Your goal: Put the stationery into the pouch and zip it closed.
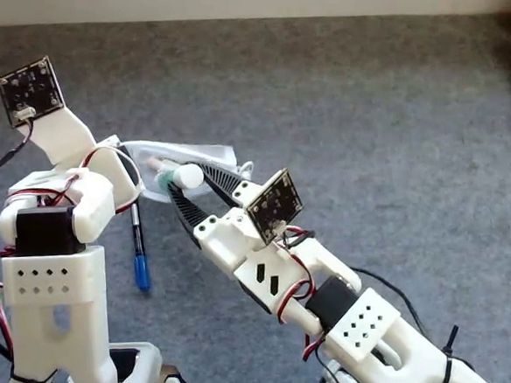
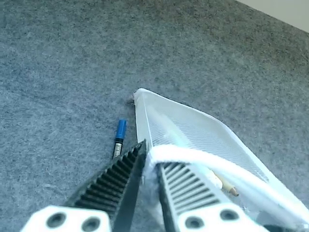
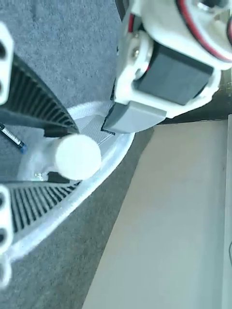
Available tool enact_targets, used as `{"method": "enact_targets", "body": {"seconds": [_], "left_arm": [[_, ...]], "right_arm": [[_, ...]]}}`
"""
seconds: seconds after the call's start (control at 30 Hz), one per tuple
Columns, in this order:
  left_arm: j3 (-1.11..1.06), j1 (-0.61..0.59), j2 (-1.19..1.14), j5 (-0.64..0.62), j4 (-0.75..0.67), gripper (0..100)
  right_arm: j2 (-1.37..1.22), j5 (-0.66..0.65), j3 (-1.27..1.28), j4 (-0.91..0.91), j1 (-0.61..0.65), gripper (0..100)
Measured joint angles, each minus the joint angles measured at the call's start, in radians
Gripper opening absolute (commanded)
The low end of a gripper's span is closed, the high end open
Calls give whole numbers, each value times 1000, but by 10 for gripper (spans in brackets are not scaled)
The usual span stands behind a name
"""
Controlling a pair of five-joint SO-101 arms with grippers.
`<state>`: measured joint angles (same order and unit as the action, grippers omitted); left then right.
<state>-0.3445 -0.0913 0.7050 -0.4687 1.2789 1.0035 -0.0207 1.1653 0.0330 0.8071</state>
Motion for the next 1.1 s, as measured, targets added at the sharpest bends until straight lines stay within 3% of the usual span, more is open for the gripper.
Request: {"method": "enact_targets", "body": {"seconds": [0.4,0.67,0.93,1.1], "left_arm": [[-14,2,0,0,0,7],[-14,2,0,0,0,7],[-9,-110,-2,0,0,7],[20,-201,-2,0,-2,7]], "right_arm": [[0,2,0,11,26,173],[41,0,-23,242,29,173],[195,0,-37,410,49,173],[261,2,-37,499,141,173]]}}
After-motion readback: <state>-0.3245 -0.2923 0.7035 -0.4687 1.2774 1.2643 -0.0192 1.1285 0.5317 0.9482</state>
